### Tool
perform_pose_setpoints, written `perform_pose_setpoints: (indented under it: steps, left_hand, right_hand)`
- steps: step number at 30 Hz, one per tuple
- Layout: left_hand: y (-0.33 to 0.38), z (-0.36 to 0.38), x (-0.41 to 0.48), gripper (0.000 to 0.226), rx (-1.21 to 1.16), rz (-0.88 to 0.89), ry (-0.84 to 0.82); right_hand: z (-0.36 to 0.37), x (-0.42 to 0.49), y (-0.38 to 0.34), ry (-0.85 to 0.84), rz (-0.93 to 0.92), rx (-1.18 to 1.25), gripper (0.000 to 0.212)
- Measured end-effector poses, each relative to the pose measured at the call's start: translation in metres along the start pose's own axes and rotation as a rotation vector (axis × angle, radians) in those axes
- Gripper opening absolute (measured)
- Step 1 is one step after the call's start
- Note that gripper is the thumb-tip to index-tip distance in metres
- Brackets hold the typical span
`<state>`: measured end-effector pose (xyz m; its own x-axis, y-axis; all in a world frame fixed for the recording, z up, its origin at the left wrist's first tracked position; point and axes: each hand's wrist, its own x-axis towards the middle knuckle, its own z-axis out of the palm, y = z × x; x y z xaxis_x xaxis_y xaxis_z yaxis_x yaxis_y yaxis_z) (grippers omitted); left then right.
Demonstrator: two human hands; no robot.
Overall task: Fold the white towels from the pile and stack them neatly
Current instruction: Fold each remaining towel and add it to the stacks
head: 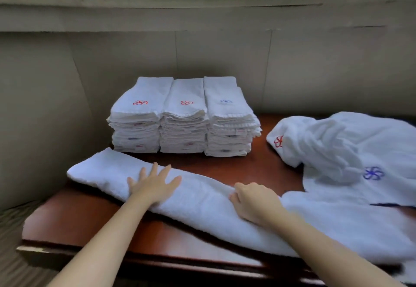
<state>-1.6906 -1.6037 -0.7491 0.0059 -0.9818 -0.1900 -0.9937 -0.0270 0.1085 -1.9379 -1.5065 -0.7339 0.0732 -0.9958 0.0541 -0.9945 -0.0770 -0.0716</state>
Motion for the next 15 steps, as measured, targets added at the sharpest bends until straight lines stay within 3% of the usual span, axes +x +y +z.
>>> perform_pose_setpoints:
  steps: [7, 10, 12, 15]
  left_hand:
    - [0.015, -0.002, -0.014, 0.057, 0.062, -0.077, 0.028]
    - [0.045, -0.005, -0.024, 0.044, 0.001, 0.175, 0.149]
    - [0.067, 0.001, -0.034, 0.043, -0.128, 0.352, 0.086]
    - [0.085, 0.015, -0.042, 0.048, -0.027, 0.408, 0.014]
  right_hand:
    - [-0.055, -0.042, 0.076, -0.387, 0.161, 0.074, 0.025]
    - [-0.069, -0.063, 0.125, -0.55, 0.224, 0.246, 0.021]
    - [-0.072, -0.075, 0.149, -0.526, 0.28, 0.286, 0.015]
    - [-0.069, -0.086, 0.172, -0.439, 0.383, 0.235, 0.017]
